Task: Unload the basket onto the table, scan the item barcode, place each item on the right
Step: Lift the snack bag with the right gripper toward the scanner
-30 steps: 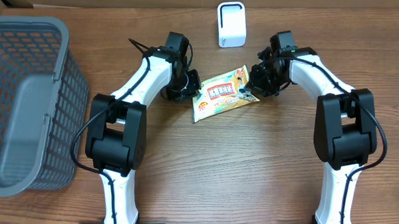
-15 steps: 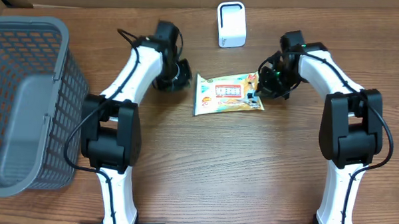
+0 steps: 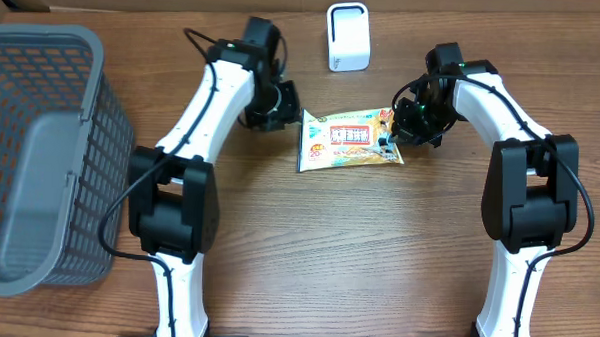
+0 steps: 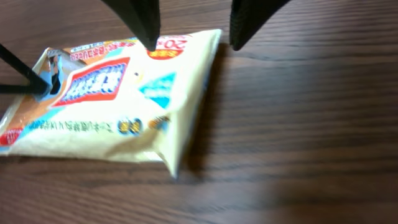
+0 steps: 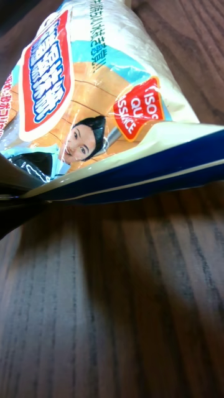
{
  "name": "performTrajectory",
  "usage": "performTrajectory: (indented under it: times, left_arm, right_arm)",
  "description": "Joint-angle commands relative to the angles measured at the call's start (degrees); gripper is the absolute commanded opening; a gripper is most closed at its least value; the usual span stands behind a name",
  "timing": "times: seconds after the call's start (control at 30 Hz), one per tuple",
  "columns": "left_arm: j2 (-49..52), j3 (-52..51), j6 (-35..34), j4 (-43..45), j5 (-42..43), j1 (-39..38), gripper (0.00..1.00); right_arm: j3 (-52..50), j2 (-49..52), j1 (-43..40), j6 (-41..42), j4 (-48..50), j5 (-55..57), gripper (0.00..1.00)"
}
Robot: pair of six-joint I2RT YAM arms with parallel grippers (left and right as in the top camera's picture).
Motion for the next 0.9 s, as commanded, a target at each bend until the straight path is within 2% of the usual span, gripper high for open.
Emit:
performTrajectory:
  times: [0.0, 0.1, 0.37, 0.47, 0.87]
  left_arm:
    - [0.6, -0.1, 1.0, -0.5, -3.4, -1.4, 0.32]
    - [0.6, -0.1, 1.0, -1.0, -3.7, -1.4, 0.32]
    - [0.6, -0.1, 1.0, -1.1, -3.7, 0.3, 0.32]
    - [0.6, -0.1, 1.0, -1.1, -3.7, 0.7, 0.33]
    - [0.6, -0.1, 1.1, -2.1, -5.0, 1.0, 0.34]
  right_arm:
    - [3.8, -2.4, -0.5, 0.0, -1.1, 0.5, 0.04]
    - [7.7, -4.0, -1.4, -0.4, -4.6, 1.9, 0.04]
    - [23.7, -7.5, -0.8, -0.3, -20.2, 23.5, 0.04]
    - [27.7, -7.9, -0.2, -0.3, -24.9, 28.4, 0.04]
    - [30.3, -7.9, 0.4, 0.1, -33.2, 38.7, 0.04]
